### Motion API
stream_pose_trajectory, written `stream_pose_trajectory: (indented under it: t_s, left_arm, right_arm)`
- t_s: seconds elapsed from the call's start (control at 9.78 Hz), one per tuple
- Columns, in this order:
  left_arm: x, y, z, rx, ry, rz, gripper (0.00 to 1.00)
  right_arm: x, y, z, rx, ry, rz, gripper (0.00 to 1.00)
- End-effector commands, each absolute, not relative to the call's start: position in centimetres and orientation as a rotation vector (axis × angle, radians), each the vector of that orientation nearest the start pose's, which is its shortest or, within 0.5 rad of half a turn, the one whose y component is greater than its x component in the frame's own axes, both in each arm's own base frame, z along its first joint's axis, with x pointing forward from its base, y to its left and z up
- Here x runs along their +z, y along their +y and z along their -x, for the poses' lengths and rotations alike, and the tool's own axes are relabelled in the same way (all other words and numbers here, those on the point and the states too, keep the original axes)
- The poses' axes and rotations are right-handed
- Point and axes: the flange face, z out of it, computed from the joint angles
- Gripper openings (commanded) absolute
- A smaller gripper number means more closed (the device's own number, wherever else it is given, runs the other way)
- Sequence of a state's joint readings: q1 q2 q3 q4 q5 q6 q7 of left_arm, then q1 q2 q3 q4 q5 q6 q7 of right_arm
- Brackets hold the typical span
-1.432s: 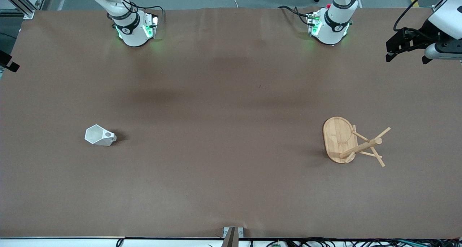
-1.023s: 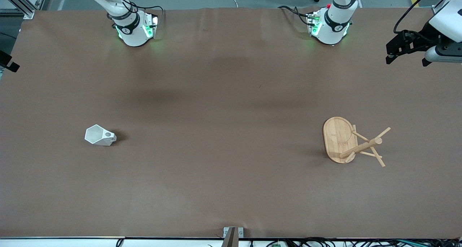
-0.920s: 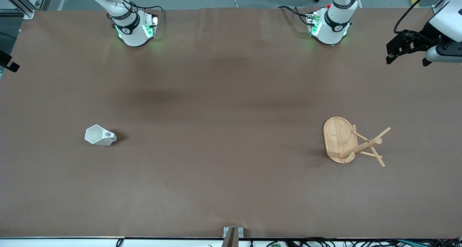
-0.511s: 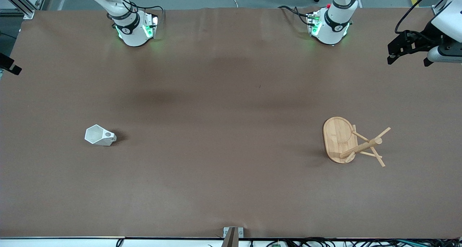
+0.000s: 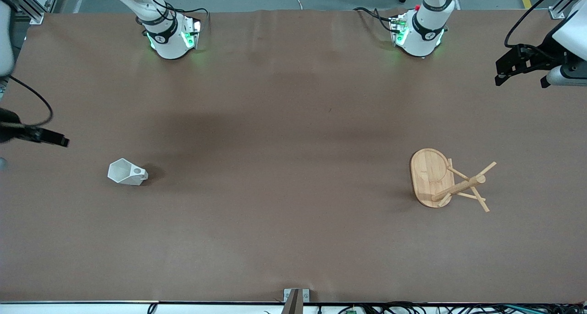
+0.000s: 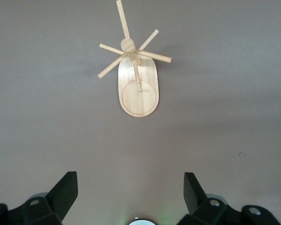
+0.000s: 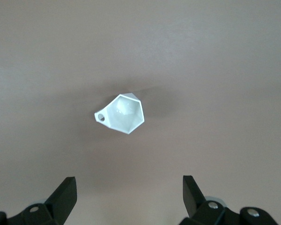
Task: Hang cup on rack
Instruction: 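Lower the right gripper onto the white cup and close on it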
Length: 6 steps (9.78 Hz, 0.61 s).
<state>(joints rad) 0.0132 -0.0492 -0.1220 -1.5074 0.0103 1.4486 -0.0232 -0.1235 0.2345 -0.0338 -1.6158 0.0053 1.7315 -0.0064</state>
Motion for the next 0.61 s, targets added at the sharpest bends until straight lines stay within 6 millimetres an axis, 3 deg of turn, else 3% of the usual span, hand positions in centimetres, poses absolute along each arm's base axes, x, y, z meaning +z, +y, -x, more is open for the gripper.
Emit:
stream_pose_trajectory:
  t_s: [0.0, 0.41, 0.51]
  left_arm:
    - [65.4, -5.9, -53.0, 0.07, 0.146, 3.118, 1.0]
    - [65.2, -6.0, -53.1, 0.075, 0.147, 3.121, 1.0]
    - [65.2, -6.2, -53.1, 0.075, 0.146, 3.119, 1.0]
  right_arm:
    - [40.2, -9.8, -60.3, 0.165, 0.181, 3.122, 1.0]
    - [27.8, -10.1, -58.2, 0.025, 0.12, 3.141, 0.98]
    - [26.3, -10.5, -57.8, 0.018, 0.13, 3.143, 0.97]
